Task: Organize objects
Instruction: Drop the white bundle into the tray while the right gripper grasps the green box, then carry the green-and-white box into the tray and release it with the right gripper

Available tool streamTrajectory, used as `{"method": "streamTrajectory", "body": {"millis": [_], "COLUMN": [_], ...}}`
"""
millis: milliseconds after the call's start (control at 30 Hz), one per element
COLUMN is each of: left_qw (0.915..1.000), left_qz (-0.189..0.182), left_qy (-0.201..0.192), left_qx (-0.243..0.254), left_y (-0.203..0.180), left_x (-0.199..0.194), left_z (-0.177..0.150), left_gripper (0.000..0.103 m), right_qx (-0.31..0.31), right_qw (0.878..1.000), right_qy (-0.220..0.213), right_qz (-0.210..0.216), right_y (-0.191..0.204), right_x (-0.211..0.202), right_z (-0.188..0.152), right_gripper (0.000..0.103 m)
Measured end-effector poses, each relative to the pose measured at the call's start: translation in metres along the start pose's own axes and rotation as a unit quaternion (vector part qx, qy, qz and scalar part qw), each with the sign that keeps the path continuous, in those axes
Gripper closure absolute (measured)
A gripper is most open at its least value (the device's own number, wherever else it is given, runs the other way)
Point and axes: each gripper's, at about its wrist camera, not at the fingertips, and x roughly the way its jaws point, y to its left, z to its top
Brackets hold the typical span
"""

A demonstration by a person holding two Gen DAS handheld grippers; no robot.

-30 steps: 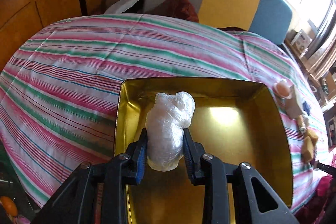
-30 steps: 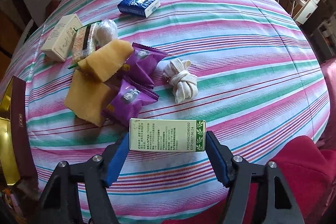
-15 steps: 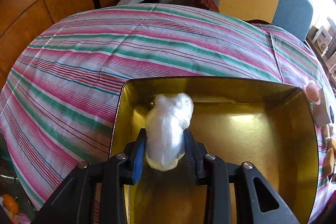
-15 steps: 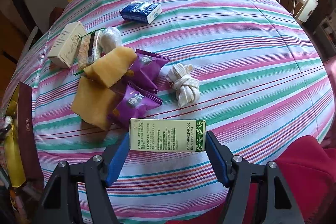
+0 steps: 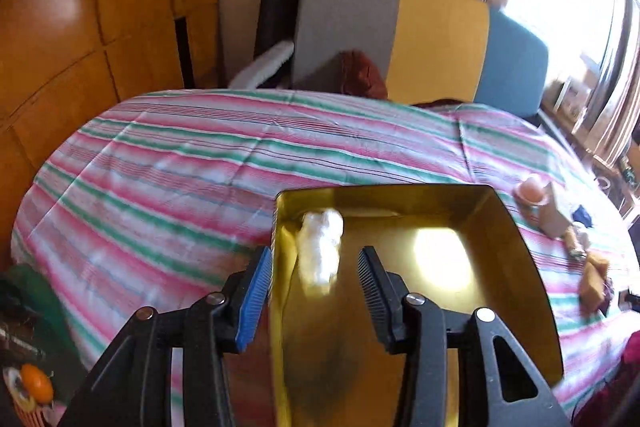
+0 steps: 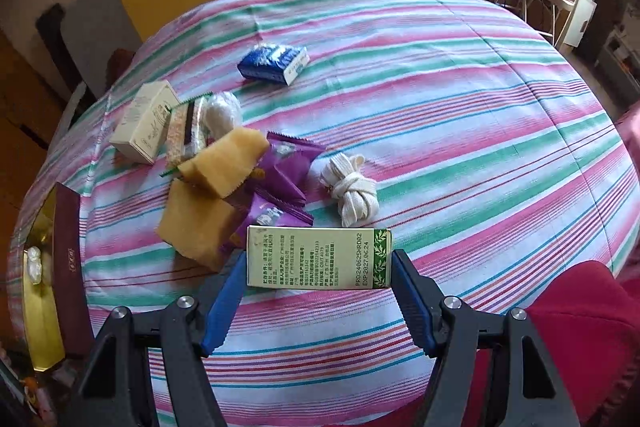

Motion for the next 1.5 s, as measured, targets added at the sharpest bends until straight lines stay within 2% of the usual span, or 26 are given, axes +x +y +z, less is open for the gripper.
{"method": "streamTrajectory", "body": {"millis": [100,167,300,400,533,600,700,767,867,967,1167,1333,1400,1500], "left_qw": [0.9999,0.9998,0.9991,0.9989,0.9986,0.9985,0.9978,0.9971,0.996,0.995,0.9932,0.9926,0.9926,0.9929], "left_qz": [-0.002,-0.001,-0.002,-0.002,-0.005,-0.008,-0.013,-0.016,-0.021,-0.025,-0.029,-0.028,-0.026,-0.024], "left_qy": [-0.002,0.002,0.012,0.006,0.0,0.001,0.002,0.004,0.008,0.014,0.025,0.03,0.031,0.03], "left_qx": [-0.013,-0.02,-0.041,-0.047,-0.052,-0.054,-0.065,-0.074,-0.086,-0.096,-0.11,-0.114,-0.114,-0.112], "left_y": [0.013,0.019,0.033,0.037,0.041,0.043,0.049,0.054,0.06,0.064,0.071,0.073,0.073,0.072], "left_x": [-0.02,-0.03,-0.039,-0.045,-0.045,-0.044,-0.042,-0.04,-0.038,-0.034,-0.028,-0.025,-0.025,-0.025], "left_z": [-0.022,-0.035,-0.051,-0.058,-0.061,-0.062,-0.063,-0.064,-0.066,-0.066,-0.069,-0.071,-0.071,-0.07], "left_gripper": [0.058,0.058,0.058,0.058,0.058,0.058,0.058,0.058,0.058,0.058,0.058,0.058,0.058,0.058], "right_qx": [-0.015,-0.038,-0.126,-0.216,-0.323,-0.373,-0.42,-0.44,-0.462,-0.474,-0.479,-0.479,-0.474,-0.463], "right_qw": [0.999,0.998,0.987,0.967,0.932,0.913,0.891,0.882,0.871,0.867,0.865,0.862,0.861,0.863], "right_qy": [-0.03,-0.049,-0.085,-0.082,-0.042,-0.023,0.008,0.028,0.047,0.057,0.071,0.07,0.081,0.083], "right_qz": [-0.005,0.005,0.055,0.105,0.158,0.164,0.172,0.169,0.159,0.147,0.13,0.149,0.165,0.182], "right_y": [0.009,0.03,0.117,0.209,0.332,0.386,0.444,0.474,0.504,0.526,0.549,0.561,0.563,0.559], "right_x": [-0.014,-0.03,-0.065,-0.074,-0.057,-0.037,-0.003,0.021,0.047,0.066,0.091,0.094,0.097,0.098], "right_z": [-0.001,0.001,0.007,-0.001,-0.033,-0.055,-0.082,-0.095,-0.109,-0.117,-0.121,-0.123,-0.123,-0.123], "right_gripper": [0.032,0.032,0.032,0.032,0.032,0.032,0.032,0.031,0.031,0.031,0.031,0.029,0.024,0.011]}}
